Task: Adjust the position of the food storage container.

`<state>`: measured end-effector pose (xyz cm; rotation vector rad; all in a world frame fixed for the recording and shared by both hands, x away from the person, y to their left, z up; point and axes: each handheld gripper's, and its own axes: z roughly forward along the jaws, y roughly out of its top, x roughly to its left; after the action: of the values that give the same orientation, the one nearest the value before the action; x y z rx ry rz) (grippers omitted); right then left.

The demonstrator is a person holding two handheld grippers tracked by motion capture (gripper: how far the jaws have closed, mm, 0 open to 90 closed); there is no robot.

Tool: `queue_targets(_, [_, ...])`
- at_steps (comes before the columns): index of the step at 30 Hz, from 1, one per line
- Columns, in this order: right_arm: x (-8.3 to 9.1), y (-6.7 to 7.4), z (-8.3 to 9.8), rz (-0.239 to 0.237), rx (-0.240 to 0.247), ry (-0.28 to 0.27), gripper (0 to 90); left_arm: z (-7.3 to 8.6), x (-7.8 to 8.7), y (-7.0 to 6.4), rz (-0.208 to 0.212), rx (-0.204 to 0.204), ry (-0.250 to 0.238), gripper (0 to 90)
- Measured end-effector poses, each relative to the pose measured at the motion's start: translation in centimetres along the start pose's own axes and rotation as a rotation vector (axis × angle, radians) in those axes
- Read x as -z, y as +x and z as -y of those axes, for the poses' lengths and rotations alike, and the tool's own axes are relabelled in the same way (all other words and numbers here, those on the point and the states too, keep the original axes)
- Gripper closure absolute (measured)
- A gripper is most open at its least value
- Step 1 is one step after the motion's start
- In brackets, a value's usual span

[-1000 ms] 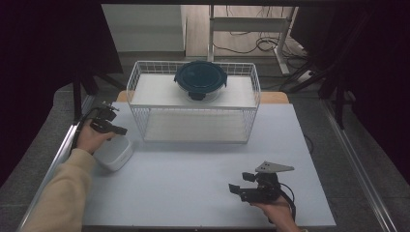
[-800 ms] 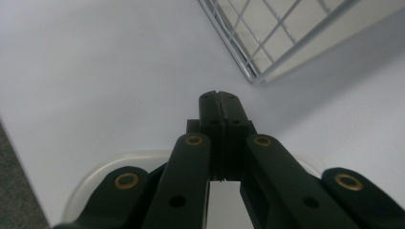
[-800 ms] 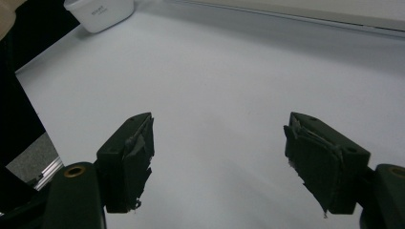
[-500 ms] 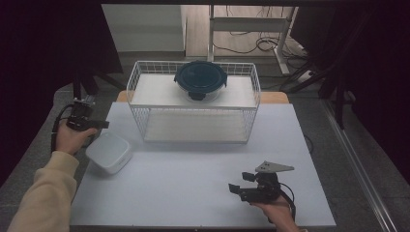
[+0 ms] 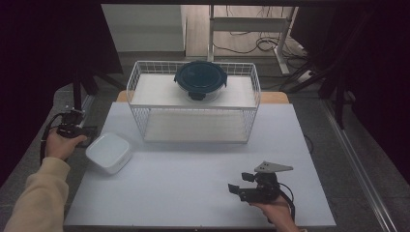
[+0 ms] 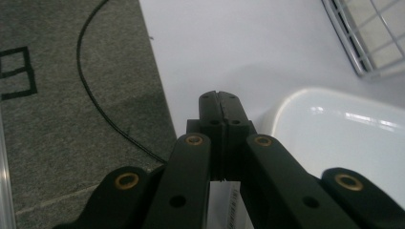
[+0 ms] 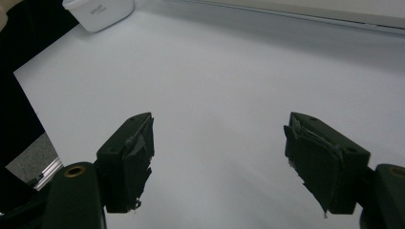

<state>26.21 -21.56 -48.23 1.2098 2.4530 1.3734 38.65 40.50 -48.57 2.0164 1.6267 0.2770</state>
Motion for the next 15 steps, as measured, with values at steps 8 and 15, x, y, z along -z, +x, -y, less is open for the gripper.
queue_targets(8, [-0.1, 0.0, 0.1, -0.002, -0.001, 0.004, 25.1, 0.9, 0.0, -0.2, 0.029, 0.005, 0.02, 90.0])
queue_targets(15, [-0.2, 0.1, 0.1, -0.002, -0.003, 0.007, 25.1, 1.7, -0.1, -1.0, 0.063, 0.001, 0.023, 90.0])
